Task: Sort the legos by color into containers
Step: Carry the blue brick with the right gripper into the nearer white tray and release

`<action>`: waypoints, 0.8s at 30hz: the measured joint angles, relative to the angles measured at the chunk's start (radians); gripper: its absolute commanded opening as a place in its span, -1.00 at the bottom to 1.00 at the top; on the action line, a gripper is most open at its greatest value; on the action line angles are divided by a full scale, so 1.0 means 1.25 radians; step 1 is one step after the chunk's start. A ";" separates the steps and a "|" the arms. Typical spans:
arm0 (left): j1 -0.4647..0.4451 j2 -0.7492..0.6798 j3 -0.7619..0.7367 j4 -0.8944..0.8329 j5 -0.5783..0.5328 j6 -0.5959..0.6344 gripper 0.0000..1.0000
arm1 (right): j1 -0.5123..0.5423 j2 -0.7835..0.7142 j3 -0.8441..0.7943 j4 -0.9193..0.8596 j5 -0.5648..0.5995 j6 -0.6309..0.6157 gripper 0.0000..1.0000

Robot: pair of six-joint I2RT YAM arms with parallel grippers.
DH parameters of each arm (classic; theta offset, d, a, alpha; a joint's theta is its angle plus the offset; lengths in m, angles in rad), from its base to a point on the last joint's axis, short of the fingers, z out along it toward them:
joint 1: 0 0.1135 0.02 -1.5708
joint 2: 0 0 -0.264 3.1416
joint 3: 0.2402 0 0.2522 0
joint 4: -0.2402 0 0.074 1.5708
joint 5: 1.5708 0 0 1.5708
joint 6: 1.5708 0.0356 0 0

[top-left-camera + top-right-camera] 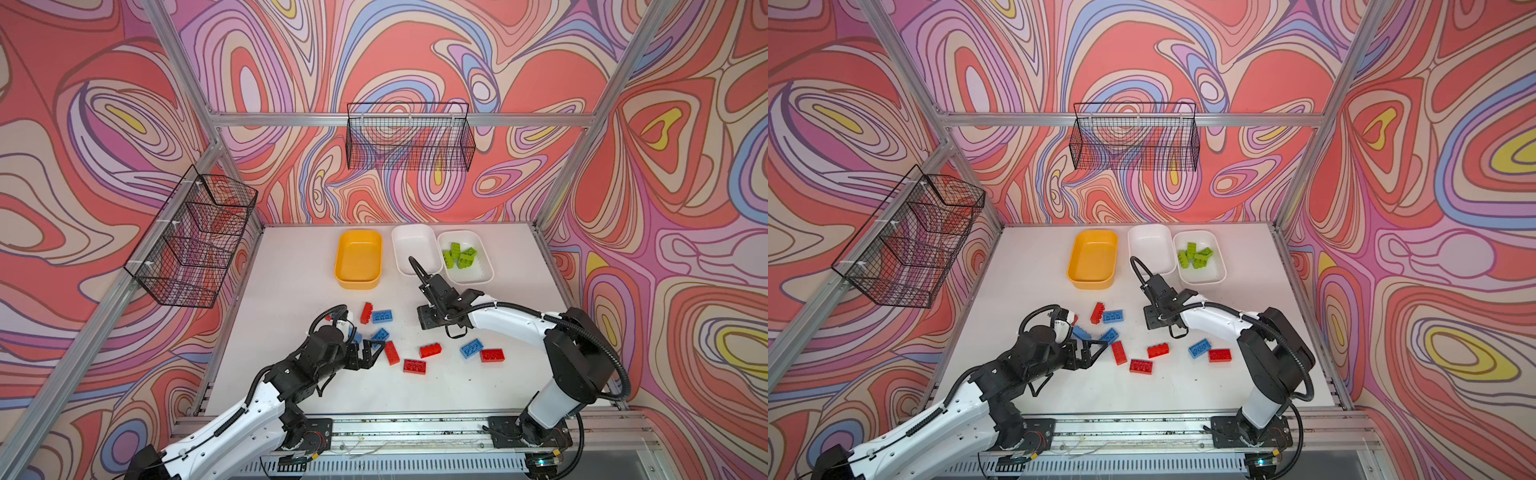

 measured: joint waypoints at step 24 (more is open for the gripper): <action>0.018 0.312 0.190 0.117 0.017 0.060 1.00 | -0.203 0.654 0.880 -0.043 -0.006 -0.050 0.16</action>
